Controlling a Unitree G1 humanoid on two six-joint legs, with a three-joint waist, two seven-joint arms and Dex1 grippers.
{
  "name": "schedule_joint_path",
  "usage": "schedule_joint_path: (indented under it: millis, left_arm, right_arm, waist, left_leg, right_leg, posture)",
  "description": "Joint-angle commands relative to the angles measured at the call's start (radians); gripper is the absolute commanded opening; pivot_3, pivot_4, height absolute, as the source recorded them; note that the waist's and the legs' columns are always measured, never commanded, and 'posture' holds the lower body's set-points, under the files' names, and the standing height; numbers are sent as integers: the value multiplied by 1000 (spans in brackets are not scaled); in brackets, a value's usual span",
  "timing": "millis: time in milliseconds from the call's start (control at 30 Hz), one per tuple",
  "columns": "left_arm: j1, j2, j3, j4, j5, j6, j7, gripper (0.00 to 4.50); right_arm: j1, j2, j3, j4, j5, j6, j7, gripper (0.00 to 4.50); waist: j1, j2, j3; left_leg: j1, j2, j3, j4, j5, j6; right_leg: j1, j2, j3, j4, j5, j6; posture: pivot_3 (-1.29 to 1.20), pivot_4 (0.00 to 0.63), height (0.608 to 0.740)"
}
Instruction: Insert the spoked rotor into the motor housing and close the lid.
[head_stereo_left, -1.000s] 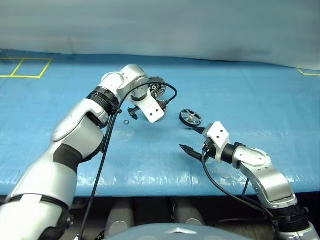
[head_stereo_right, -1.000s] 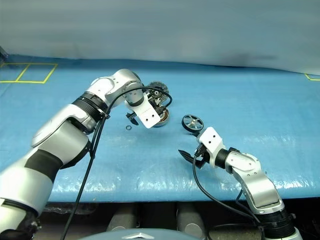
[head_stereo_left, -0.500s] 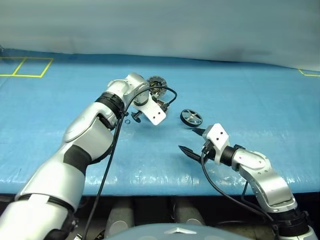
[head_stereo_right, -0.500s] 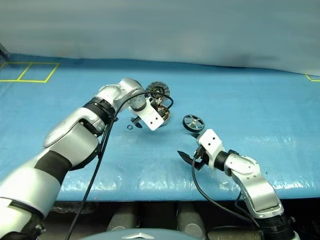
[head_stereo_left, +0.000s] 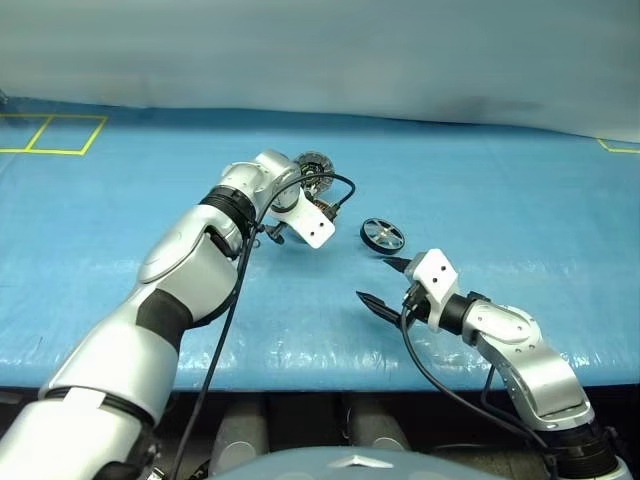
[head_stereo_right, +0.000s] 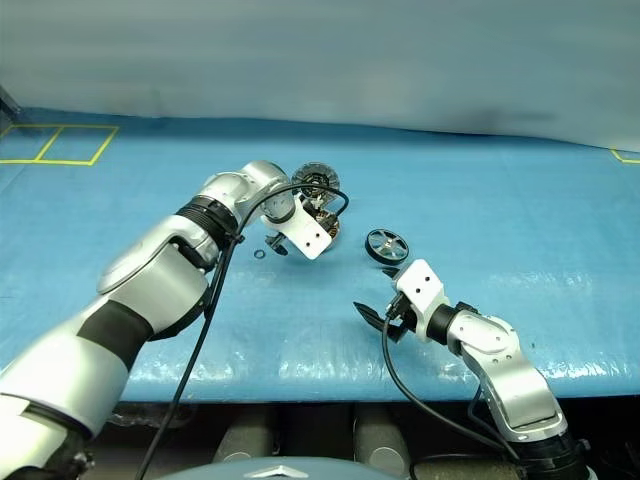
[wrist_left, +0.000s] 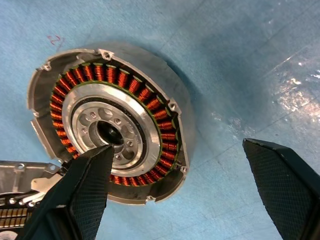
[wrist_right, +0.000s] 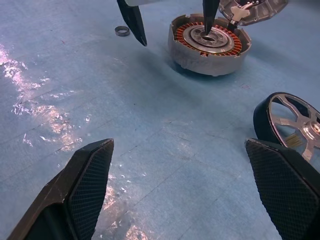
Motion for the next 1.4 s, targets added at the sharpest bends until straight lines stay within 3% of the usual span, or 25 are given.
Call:
schedule_joint_path:
  millis: [33, 300, 400, 500, 600, 767, 1067, 1200, 1400]
  left_arm:
    - [-6, -10, 13, 6, 3, 5, 8, 4500]
    - [7, -16, 10, 22, 9, 3, 40, 4500]
    - [16, -14, 12, 28, 7, -2, 24, 3881]
    - [23, -13, 11, 30, 15, 13, 48, 2930]
    - [26, -9, 2, 32, 21, -8, 34, 2930]
    - [26, 1, -7, 27, 34, -23, 63, 2003]
    - [-8, 8, -26, -41, 63, -204, 85, 2003]
    - [3, 30, 10, -121, 16, -294, 38, 2003]
    - [54, 104, 53, -315, -67, -287, -97, 2003]
  right_arm:
    - [8, -2, -13, -43, 8, 5, -9, 4471]
    - [12, 2, -16, -53, 6, 6, -22, 4471]
    - [10, 5, -16, -54, 5, 4, -27, 4500]
    - [8, 6, -14, -54, 5, 3, -31, 4500]
    - [5, 9, -13, -53, 4, 0, -36, 4500]
    - [1, 11, -17, -51, -2, -4, -45, 4500]
    - [8, 6, -39, -43, -4, -4, -66, 4500]
    - [14, 6, -44, -37, -6, -9, -71, 4500]
    - [10, 8, -41, -28, -5, -14, -74, 4500]
  waist:
    - [0, 0, 0]
    - [0, 0, 0]
    - [0, 0, 0]
    - [-2, 0, 0]
    - [-4, 0, 0]
    - [-4, 0, 0]
    - [-2, 0, 0]
    - [2, -1, 0]
    - [-3, 0, 0]
  left_leg:
    - [0, 0, 0, 0, 0, 0]
    - [0, 0, 0, 0, 0, 0]
    - [0, 0, 0, 0, 0, 0]
    - [1, 0, 0, 0, 0, 0]
    - [1, 0, 0, 0, 0, 0]
    - [3, 0, 0, 1, 0, 0]
    - [5, 0, 0, 2, 0, 0]
    - [3, -1, 0, 2, 0, 0]
    - [2, -1, 0, 2, 0, 0]
  right_leg:
    - [0, 0, 0, 0, 0, 0]
    - [0, 0, 0, 1, 0, 0]
    - [0, 0, 0, 1, 0, 0]
    - [0, 0, 0, 1, 0, 0]
    - [0, 0, 0, 2, 0, 0]
    - [1, 0, 1, 5, 0, -1]
    - [0, 1, 1, 10, -1, -2]
    - [-1, 0, 1, 10, -1, -2]
    - [-2, 0, 2, 10, -1, -2]
  posture:
    - [0, 150, 740]
    - [0, 150, 740]
    - [0, 150, 740]
    - [0, 150, 740]
    - [0, 150, 740]
    - [0, 150, 740]
    - [0, 150, 740]
    - [0, 150, 740]
    - [0, 150, 740]
